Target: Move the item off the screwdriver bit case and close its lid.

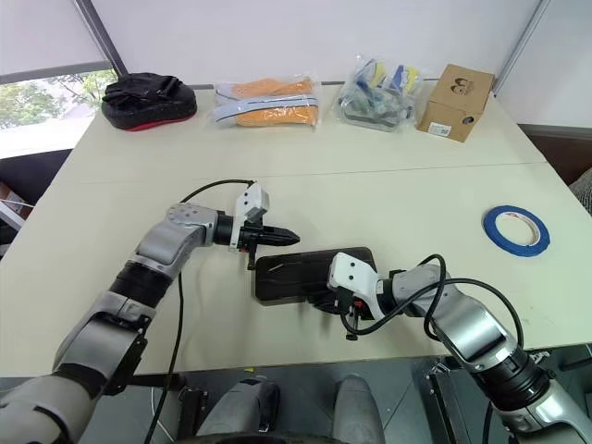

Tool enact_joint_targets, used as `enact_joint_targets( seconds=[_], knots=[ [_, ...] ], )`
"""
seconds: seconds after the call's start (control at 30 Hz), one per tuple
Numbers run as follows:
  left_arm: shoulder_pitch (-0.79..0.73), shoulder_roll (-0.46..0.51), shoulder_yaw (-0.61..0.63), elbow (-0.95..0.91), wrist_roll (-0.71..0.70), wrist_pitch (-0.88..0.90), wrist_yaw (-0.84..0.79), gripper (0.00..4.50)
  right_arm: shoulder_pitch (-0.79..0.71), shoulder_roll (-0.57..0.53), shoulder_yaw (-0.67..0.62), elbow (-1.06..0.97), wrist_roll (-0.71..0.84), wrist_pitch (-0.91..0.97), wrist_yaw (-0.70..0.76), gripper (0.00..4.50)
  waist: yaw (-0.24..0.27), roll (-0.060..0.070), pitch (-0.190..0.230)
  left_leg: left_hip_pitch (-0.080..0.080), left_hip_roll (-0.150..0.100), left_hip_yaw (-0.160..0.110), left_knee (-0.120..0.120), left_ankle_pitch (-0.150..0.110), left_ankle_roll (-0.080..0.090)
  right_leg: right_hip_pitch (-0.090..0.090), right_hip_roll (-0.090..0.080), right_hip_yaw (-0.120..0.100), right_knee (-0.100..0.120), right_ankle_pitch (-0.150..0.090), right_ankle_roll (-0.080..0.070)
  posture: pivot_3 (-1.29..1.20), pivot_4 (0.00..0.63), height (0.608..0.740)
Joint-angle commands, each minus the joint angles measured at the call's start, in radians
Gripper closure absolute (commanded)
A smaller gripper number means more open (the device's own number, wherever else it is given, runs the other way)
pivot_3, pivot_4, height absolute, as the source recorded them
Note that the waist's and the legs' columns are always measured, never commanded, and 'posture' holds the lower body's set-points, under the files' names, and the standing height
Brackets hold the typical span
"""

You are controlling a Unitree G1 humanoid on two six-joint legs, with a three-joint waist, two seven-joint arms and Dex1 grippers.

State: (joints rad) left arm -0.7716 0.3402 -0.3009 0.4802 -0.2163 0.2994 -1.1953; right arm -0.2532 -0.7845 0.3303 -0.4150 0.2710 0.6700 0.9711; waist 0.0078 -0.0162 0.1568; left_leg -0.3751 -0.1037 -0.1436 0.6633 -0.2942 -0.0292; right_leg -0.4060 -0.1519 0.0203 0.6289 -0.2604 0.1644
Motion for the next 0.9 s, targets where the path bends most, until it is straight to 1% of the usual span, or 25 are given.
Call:
enact_joint_targets(
  seconds=[0.03, 0.1, 0.23, 0.43, 0.47, 0.6, 0.9],
  knots=[
    [-0.034, -0.037, -0.026, 0.066, 0.05, -0.077, -0.013, 4.5, 0.002, -0.013, -0.025, -0.015, -0.018, 0.002, -0.019, 4.47, 0.002, 0.0, 0.0, 0.0, 0.0, 0.0, 0.0, 0.0, 0.0, 0.0, 0.0, 0.0, 0.0, 0.0, 0.0, 0.0, 0.15, 0.74],
    [-0.043, -0.056, -0.035, 0.101, 0.07, -0.105, -0.019, 4.5, 0.004, -0.016, -0.024, -0.019, -0.021, 0.001, -0.02, 4.47, 0.004, 0.0, 0.0, 0.0, 0.0, 0.0, 0.0, 0.0, 0.0, 0.0, 0.0, 0.0, 0.0, 0.0, 0.0, 0.0, 0.15, 0.74],
    [-0.059, -0.11, -0.087, 0.202, 0.163, -0.216, 0.02, 4.5, 0.006, -0.015, -0.023, -0.028, -0.025, 0.002, -0.025, 4.47, 0.005, 0.0, 0.0, 0.0, 0.0, 0.001, 0.0, 0.0, 0.001, 0.0, 0.0, 0.0, 0.0, 0.0, 0.0, 0.0, 0.15, 0.74],
    [-0.062, -0.145, -0.094, 0.252, 0.202, -0.268, 0.0, 4.5, -0.013, -0.007, -0.021, -0.016, -0.059, -0.01, -0.05, 4.47, 0.006, 0.0, 0.0, 0.0, 0.0, 0.001, 0.0, -0.001, 0.002, 0.001, 0.0, 0.0, 0.0, 0.0, 0.0, 0.0, 0.15, 0.74],
    [-0.06, -0.148, -0.097, 0.255, 0.205, -0.272, -0.007, 4.5, -0.017, -0.009, -0.013, -0.013, -0.08, -0.027, -0.057, 4.47, 0.006, 0.0, 0.0, 0.0, 0.0, 0.001, 0.0, -0.003, 0.005, 0.001, 0.0, 0.0, 0.0, 0.0, 0.001, 0.0, 0.15, 0.74],
    [-0.062, -0.161, -0.101, 0.277, 0.22, -0.291, -0.024, 4.5, -0.026, -0.014, 0.012, 0.004, -0.164, -0.103, -0.082, 4.47, 0.005, 0.0, 0.0, 0.001, 0.0, 0.001, 0.0, -0.003, 0.005, 0.001, 0.0, 0.0, 0.0, 0.0, 0.001, 0.0, 0.15, 0.74],
    [-0.065, -0.188, -0.128, 0.331, 0.256, -0.331, -0.055, 4.5, -0.053, 0.034, 0.001, 0.0, -0.243, -0.143, -0.136, 4.47, 0.004, -0.001, -0.001, 0.002, 0.0, 0.001, 0.0, -0.003, 0.005, 0.002, 0.0, 0.0, 0.0, 0.0, 0.001, 0.0, 0.15, 0.74]
  ],
)
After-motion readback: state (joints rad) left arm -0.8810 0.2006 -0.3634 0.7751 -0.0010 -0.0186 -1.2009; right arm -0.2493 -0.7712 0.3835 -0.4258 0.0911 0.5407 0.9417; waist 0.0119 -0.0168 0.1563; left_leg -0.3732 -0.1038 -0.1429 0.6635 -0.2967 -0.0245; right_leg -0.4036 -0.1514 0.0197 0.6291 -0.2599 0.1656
